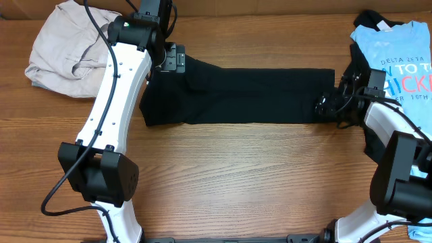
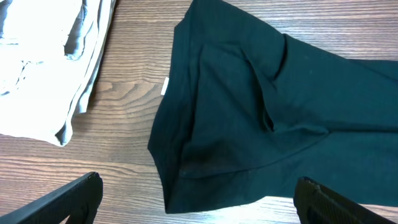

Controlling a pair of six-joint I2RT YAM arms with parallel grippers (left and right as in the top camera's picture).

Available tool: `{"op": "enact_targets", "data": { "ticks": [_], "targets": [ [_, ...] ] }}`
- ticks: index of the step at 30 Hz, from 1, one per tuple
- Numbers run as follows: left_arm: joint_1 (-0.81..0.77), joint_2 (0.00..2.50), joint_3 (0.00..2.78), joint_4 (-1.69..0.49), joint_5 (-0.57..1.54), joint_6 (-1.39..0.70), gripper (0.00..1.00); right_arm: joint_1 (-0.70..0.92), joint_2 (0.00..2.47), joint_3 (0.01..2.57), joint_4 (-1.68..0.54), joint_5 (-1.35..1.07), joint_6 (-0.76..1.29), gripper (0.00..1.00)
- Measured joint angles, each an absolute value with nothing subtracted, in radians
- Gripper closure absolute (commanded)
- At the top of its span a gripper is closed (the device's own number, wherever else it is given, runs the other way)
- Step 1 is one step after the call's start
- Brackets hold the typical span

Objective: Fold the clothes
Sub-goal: 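Fold the shirt's right end inward with the right gripper toward the left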

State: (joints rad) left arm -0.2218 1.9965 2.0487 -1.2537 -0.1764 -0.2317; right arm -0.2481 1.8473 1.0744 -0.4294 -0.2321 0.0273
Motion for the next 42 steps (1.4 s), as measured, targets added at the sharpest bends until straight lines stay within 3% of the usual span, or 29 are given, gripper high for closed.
{"op": "enact_targets", "data": {
  "ticks": [11, 15, 17, 18, 24, 32, 42],
  "targets": [
    [-0.221, 1.996, 2.049, -1.271, -0.176, -0.232, 0.0, -0.248, 1.894, 1.077, -0.343, -0.27, -0.003, 0.17],
    [-0.221, 1.996, 2.049, -1.28, -0.176, -0.231, 0.0, -0.249, 1.917, 1.096, -0.329, -0.283, -0.007, 0.33],
    [-0.221, 1.996, 2.049, -1.281, -0.176, -0.232, 0.0, -0.249, 1.928, 1.1, -0.316, -0.287, -0.007, 0.48],
    [-0.221, 1.996, 2.049, -1.282, -0.176, -0.231, 0.0, -0.249, 1.93, 1.101, -0.314, -0.291, -0.006, 0.61],
    [-0.221, 1.996, 2.049, -1.288, -0.176, -0.232, 0.0, -0.26, 1.941, 1.101, -0.321, -0.312, 0.017, 0.79],
    [-0.2, 1.996, 2.049, -1.287, -0.176, -0.232, 0.0, -0.346, 1.902, 1.119, -0.487, -0.36, 0.031, 0.8],
    [-0.075, 1.996, 2.05, -1.311, -0.176, -0.231, 0.0, -0.362, 1.784, 1.329, -0.776, -0.375, -0.03, 0.79]
  ]
}}
